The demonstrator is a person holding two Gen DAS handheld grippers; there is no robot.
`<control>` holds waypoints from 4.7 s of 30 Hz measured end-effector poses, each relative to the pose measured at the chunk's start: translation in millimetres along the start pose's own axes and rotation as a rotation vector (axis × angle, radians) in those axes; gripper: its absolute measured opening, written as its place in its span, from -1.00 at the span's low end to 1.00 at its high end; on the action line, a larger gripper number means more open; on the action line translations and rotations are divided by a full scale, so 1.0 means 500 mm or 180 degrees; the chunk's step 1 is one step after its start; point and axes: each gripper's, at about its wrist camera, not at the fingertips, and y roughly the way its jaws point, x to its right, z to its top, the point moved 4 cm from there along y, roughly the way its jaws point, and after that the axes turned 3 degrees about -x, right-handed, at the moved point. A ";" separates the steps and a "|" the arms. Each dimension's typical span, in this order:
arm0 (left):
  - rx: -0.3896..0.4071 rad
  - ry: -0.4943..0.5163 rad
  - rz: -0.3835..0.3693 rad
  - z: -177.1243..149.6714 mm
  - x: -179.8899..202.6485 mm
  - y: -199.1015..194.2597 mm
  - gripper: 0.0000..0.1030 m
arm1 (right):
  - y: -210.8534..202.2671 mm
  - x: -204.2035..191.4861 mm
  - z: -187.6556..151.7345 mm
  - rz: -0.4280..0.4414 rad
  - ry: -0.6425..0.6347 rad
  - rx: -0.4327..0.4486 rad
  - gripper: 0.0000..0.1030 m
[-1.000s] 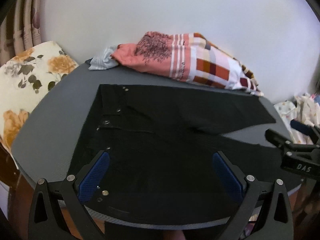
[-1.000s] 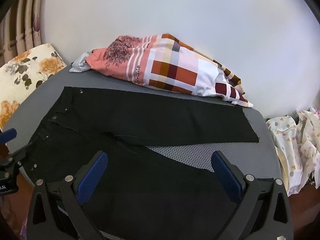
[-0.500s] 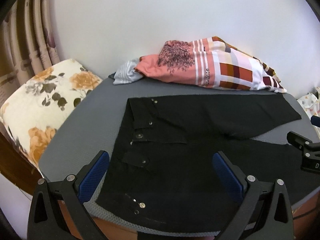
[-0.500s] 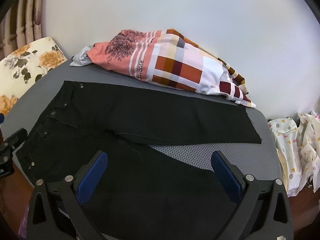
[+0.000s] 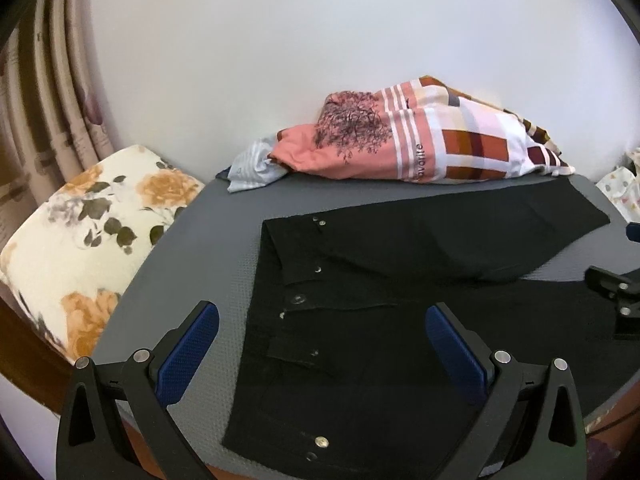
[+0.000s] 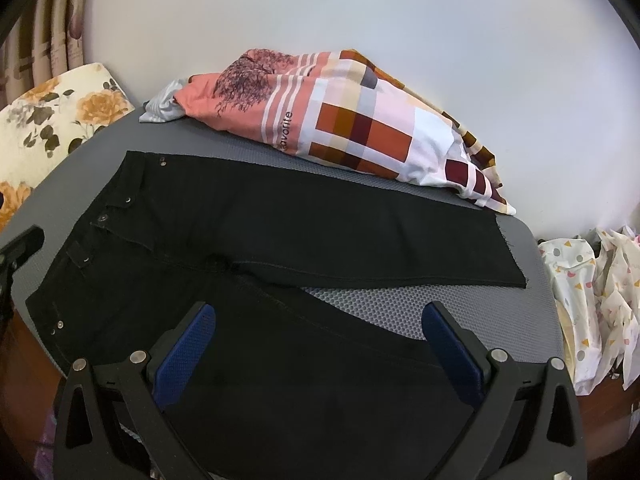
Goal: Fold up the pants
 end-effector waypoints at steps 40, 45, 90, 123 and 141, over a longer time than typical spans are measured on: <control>-0.0997 -0.0191 -0.1174 0.170 -0.183 0.579 -0.57 | 0.154 0.018 0.011 0.0158 0.0132 -0.0478 0.98; -0.0444 -0.0394 -0.1221 0.178 -0.180 0.443 -0.69 | 0.181 0.068 0.055 0.0857 0.0714 -0.0496 0.97; -0.0594 -0.0807 -0.0851 -0.228 -0.163 0.056 -0.69 | 0.175 0.044 -0.178 0.2221 0.1989 -0.1187 -0.87; -0.0618 -0.0101 -0.1165 -0.196 0.052 0.076 0.21 | 0.163 0.002 -0.245 0.2355 0.1875 -0.1378 -0.81; -0.0668 0.0198 -0.1128 -0.250 0.115 0.110 0.21 | 0.244 0.415 -0.175 0.2180 0.3136 -0.0201 -0.49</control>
